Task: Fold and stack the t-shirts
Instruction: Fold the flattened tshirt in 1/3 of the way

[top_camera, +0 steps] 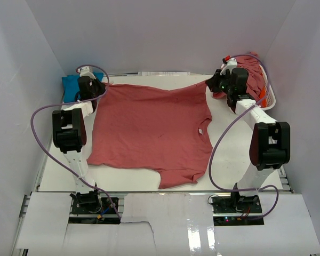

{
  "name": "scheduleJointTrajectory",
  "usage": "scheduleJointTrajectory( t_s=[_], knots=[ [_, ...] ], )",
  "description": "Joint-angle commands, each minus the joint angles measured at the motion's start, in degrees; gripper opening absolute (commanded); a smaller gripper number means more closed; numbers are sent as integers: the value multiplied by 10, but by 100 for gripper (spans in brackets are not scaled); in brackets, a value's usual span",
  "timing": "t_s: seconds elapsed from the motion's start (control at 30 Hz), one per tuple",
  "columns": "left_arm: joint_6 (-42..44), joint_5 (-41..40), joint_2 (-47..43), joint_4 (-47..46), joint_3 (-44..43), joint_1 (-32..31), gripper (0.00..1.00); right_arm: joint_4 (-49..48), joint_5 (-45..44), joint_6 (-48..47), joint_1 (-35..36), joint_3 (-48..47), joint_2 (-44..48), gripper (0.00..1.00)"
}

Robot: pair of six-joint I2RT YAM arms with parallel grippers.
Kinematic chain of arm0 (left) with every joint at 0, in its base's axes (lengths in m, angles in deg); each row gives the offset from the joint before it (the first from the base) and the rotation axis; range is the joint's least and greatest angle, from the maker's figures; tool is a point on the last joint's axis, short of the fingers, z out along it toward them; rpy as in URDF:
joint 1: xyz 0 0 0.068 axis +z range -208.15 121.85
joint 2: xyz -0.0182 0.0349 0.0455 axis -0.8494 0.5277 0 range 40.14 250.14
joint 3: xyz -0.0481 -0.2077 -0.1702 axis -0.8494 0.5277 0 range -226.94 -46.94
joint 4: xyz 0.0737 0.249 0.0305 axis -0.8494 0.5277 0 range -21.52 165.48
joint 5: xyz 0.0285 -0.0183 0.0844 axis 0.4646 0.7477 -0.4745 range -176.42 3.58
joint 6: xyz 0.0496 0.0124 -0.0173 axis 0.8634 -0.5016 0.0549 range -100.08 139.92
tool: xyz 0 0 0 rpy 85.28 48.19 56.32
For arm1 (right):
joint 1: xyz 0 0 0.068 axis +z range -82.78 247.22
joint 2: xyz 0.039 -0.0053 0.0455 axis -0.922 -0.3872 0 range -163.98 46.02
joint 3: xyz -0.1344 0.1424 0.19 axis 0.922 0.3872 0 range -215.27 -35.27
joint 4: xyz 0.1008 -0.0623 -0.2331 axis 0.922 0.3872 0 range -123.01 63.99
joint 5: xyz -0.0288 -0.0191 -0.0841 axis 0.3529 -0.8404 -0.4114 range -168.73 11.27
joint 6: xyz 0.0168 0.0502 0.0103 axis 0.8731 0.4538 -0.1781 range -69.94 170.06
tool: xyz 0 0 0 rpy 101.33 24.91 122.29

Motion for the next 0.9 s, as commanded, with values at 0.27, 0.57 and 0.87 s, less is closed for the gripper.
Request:
scheduleJointTrajectory(
  t_s=[0.27,0.57,0.87],
  knots=[
    [-2,-13,-61,-19,17,0,0,-32,-4,-10,9,47,71,8],
    [5,-30,-75,-27,30,0,0,-24,-20,-22,28,73,107,8],
    [8,-28,-72,-51,42,0,0,-23,-26,-25,39,113,138,8]
  ],
)
